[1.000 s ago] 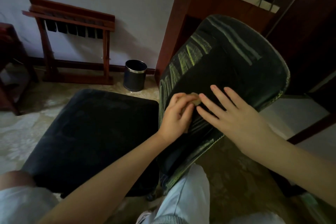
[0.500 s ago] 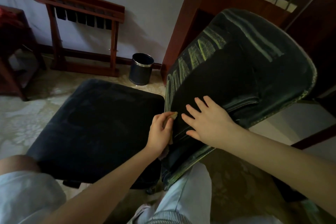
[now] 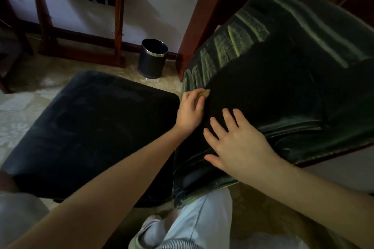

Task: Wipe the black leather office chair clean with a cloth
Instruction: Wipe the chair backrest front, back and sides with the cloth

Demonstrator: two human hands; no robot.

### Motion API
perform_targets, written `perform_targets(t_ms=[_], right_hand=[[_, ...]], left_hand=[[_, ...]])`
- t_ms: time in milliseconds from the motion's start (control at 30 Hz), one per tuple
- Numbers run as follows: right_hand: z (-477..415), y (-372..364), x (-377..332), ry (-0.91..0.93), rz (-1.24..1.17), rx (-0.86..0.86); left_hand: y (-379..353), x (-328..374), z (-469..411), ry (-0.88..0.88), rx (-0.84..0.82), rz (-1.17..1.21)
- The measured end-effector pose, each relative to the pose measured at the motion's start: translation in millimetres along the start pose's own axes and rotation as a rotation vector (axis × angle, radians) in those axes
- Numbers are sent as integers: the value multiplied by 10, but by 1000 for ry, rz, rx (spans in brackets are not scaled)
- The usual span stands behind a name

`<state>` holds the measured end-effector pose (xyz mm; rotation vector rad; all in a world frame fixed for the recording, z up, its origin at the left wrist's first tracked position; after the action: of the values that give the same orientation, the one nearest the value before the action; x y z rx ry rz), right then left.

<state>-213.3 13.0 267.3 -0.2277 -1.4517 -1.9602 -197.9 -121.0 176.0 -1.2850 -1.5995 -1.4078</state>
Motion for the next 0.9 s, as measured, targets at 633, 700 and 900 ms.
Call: perform_targets(t_ms=[633, 700, 900], right_hand=[[-67, -128, -137, 47, 29, -80], [-65, -118, -125, 39, 23, -91], [-57, -62, -146, 54, 25, -6]], left_hand=[[180, -341, 912, 114, -30, 55], [162, -195, 728, 59, -41, 29], [39, -100, 263, 89, -35, 38]])
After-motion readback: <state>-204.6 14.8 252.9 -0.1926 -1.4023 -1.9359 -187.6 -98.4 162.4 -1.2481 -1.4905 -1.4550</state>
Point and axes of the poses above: each hand's wrist, its own z-axis away from the middle knuckle, its own y-axis out of the back of the hand, x = y × z, the point moved 8 cm from there along -z, towards the middle knuckle, and after that the axes turned 14 degrees about -z, right-handed, at the moved point
